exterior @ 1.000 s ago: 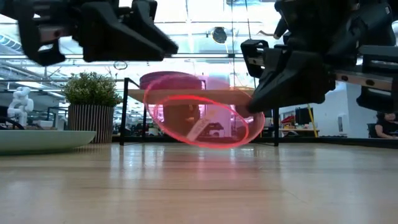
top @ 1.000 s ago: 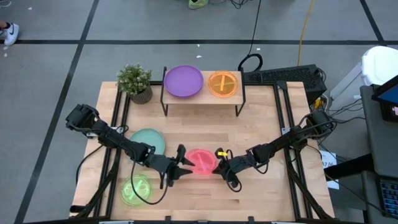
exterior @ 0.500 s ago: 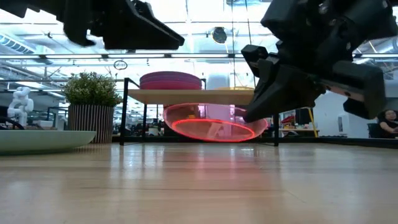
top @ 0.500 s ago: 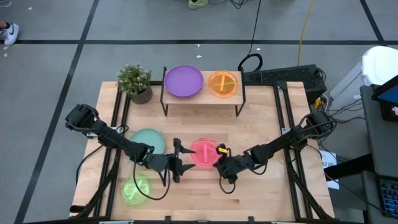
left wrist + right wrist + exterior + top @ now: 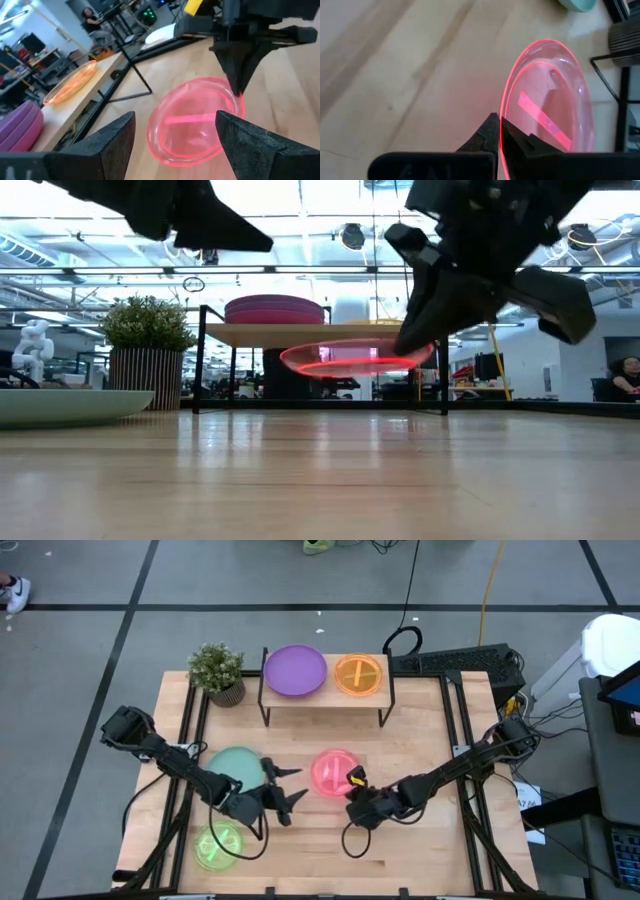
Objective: Place and stack plates onto a shelf
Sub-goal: Stack the transparent pink plate on top of the transparent orange plate on the shelf, then stack the light green plate on top of the purple plate on the shelf
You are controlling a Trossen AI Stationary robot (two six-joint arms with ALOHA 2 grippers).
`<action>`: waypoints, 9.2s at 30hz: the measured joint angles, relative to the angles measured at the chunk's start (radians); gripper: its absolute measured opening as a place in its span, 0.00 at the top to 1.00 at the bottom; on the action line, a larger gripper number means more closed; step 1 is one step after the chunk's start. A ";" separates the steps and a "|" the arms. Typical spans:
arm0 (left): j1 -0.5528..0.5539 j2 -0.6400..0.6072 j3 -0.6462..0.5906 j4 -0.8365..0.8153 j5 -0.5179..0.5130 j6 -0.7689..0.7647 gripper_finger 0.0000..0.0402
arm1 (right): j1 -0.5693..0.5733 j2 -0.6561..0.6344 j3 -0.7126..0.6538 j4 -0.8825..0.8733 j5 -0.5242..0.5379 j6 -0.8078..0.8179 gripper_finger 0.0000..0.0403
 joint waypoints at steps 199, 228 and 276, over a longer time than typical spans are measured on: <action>-0.162 -0.065 -0.013 -1.127 0.613 -1.122 0.92 | -0.135 -0.610 -0.243 -0.003 -0.239 0.281 0.75; -0.152 -0.065 0.343 -1.328 0.559 -0.730 0.98 | -0.135 -0.610 -0.243 -0.003 -0.239 0.283 0.75; 0.771 -0.065 0.724 -1.318 0.698 0.316 0.96 | -0.136 -0.610 -0.243 -0.004 -0.239 0.280 0.75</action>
